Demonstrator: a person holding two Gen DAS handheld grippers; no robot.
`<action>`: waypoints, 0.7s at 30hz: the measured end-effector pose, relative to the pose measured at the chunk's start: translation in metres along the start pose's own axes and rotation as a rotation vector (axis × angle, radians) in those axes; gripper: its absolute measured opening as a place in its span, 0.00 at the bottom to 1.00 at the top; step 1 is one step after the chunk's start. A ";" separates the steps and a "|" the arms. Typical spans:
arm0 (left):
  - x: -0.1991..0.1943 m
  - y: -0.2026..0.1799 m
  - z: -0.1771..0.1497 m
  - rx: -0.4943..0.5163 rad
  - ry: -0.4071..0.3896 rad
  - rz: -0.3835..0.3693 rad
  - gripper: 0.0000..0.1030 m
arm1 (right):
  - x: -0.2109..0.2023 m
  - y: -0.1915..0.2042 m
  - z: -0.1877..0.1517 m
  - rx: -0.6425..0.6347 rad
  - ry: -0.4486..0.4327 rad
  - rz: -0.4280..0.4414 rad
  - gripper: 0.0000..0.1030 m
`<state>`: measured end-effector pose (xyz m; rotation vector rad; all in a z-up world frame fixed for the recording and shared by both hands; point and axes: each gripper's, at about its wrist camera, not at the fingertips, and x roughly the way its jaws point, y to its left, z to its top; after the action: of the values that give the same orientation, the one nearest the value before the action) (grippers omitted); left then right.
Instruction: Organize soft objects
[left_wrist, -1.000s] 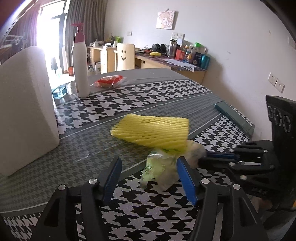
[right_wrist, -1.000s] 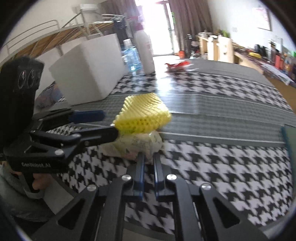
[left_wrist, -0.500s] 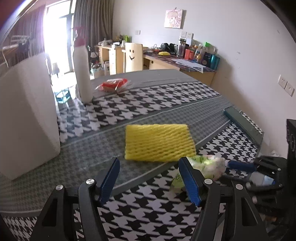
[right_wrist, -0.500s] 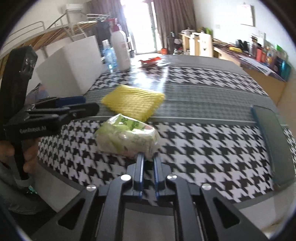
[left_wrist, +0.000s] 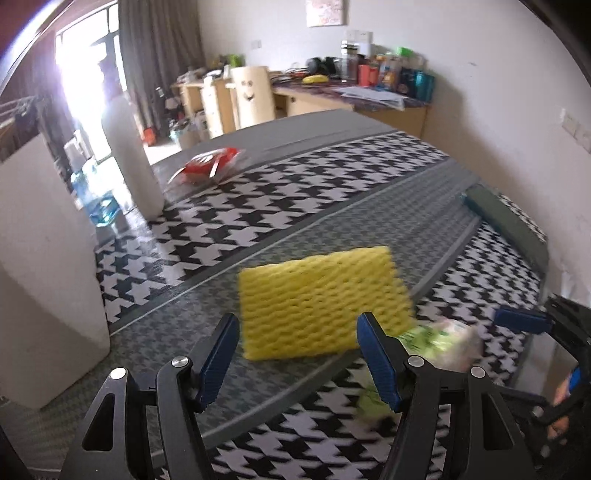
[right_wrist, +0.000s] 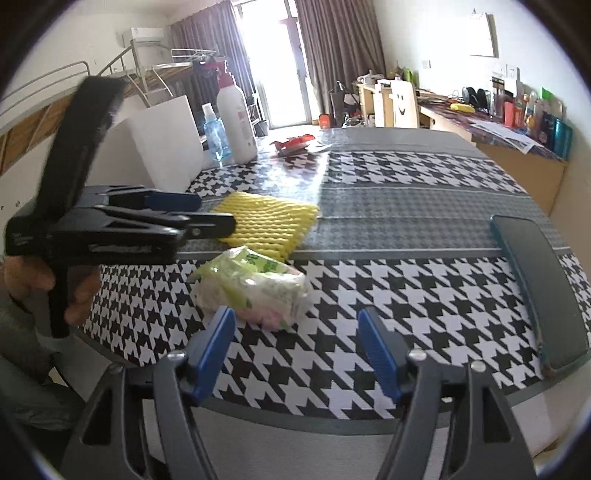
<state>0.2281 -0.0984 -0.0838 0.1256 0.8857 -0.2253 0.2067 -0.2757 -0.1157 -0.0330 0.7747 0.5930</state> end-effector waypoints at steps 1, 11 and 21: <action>0.003 0.003 0.001 -0.012 0.001 0.005 0.66 | 0.001 -0.001 0.000 0.004 0.000 0.001 0.72; 0.017 0.005 0.004 -0.014 0.025 0.010 0.66 | 0.005 -0.004 0.003 0.012 0.002 0.004 0.72; 0.024 0.005 0.006 -0.031 0.040 -0.060 0.48 | 0.008 -0.004 0.000 0.018 0.012 0.013 0.72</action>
<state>0.2488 -0.0985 -0.0989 0.0750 0.9327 -0.2658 0.2136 -0.2751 -0.1217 -0.0154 0.7920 0.5987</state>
